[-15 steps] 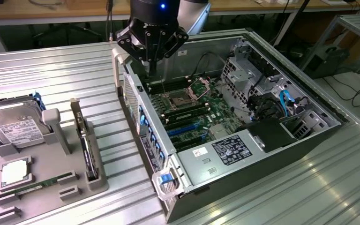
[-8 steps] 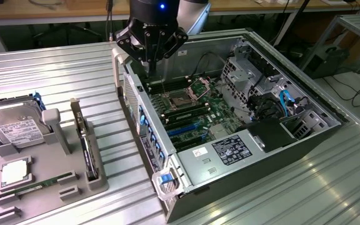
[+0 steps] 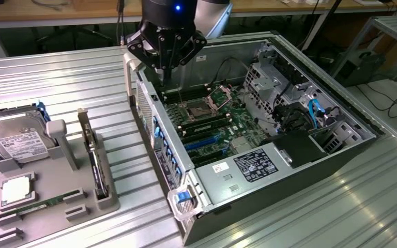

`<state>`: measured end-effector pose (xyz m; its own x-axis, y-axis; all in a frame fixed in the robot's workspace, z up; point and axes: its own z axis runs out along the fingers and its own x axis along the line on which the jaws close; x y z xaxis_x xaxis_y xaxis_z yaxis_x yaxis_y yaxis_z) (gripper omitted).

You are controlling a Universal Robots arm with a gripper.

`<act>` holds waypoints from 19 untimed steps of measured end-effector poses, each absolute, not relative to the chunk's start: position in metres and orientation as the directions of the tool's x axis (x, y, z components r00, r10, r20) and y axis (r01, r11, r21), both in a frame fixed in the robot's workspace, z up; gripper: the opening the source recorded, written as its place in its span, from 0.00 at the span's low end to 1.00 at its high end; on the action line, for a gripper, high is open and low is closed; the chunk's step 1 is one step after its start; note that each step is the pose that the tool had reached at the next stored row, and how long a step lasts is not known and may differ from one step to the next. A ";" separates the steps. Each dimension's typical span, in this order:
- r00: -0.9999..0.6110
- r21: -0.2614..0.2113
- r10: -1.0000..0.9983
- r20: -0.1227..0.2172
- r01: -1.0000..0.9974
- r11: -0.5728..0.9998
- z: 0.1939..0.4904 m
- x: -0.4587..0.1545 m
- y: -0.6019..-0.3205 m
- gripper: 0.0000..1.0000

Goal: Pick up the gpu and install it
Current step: 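Reach for the gpu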

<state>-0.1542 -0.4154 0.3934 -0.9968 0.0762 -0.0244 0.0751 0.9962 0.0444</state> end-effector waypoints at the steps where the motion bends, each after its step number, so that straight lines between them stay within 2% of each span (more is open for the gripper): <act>1: -0.997 0.044 0.076 -0.024 0.075 0.996 0.393 -0.154 -0.416 0.11; 19: -0.997 0.044 0.076 -0.024 0.075 0.996 0.393 -0.158 -0.418 0.11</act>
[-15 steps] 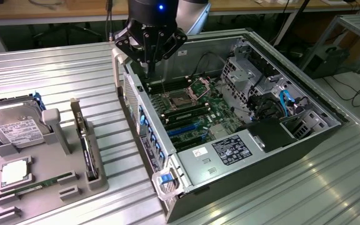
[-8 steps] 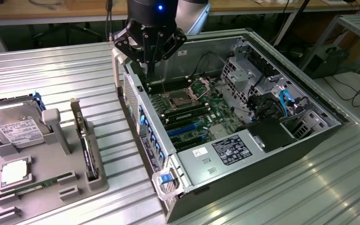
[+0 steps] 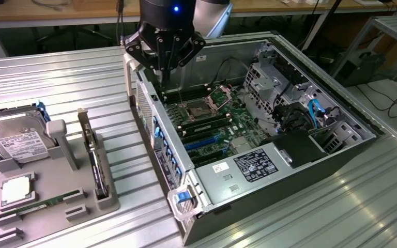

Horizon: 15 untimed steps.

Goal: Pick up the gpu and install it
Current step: 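Reach for the gpu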

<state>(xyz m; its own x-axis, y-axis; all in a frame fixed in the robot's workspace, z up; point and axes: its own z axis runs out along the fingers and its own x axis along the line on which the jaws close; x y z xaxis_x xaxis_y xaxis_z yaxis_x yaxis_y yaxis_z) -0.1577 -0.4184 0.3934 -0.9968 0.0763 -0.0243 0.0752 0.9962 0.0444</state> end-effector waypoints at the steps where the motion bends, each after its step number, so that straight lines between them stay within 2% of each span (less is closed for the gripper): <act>1: -0.997 0.044 0.076 -0.024 0.075 0.996 0.393 -0.158 -0.419 0.11; 15: -0.997 0.044 0.076 -0.024 0.075 0.996 0.393 -0.160 -0.422 0.11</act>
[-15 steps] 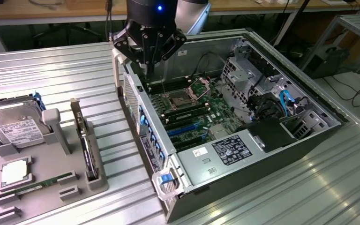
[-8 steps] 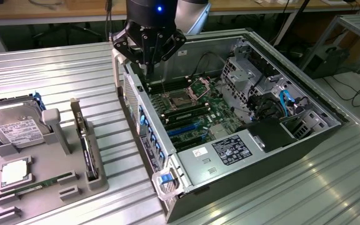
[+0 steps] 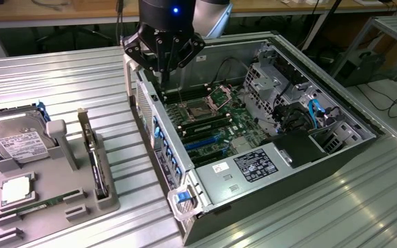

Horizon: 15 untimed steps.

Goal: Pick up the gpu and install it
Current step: 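Reach for the gpu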

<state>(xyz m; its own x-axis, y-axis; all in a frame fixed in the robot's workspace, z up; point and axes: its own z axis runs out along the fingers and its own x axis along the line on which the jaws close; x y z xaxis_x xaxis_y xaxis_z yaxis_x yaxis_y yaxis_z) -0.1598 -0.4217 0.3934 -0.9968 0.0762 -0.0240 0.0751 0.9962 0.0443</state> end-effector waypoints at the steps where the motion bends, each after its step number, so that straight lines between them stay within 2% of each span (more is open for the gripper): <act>1: -0.997 0.044 0.076 -0.024 0.075 0.996 0.393 -0.160 -0.422 0.11; 15: -0.997 0.044 0.076 -0.024 0.075 0.996 0.393 -0.163 -0.426 0.11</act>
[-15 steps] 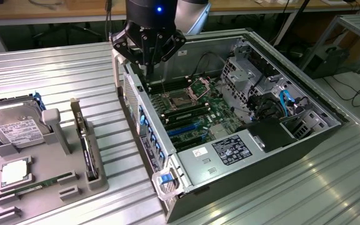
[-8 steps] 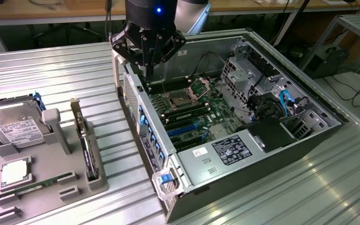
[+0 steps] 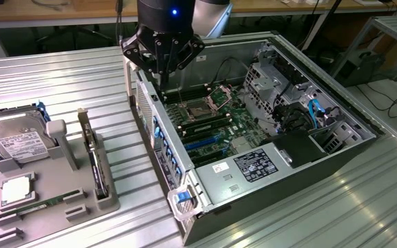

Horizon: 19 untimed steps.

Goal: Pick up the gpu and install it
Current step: 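Reach for the gpu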

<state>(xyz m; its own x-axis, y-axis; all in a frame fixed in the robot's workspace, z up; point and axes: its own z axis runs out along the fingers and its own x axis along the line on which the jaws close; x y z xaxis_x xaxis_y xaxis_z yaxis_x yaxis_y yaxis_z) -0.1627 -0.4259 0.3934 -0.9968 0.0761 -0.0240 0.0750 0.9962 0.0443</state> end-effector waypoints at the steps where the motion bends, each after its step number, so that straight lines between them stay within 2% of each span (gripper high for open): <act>1: -0.997 0.044 0.076 -0.024 0.075 0.996 0.393 -0.163 -0.426 0.11; 19: -0.997 0.044 0.076 -0.024 0.075 0.996 0.393 -0.168 -0.431 0.11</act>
<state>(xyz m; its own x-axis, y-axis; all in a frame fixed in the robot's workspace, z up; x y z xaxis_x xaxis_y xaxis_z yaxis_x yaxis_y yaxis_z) -0.1681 -0.4313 0.3934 -0.9968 0.0762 -0.0237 0.0751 0.9962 0.0443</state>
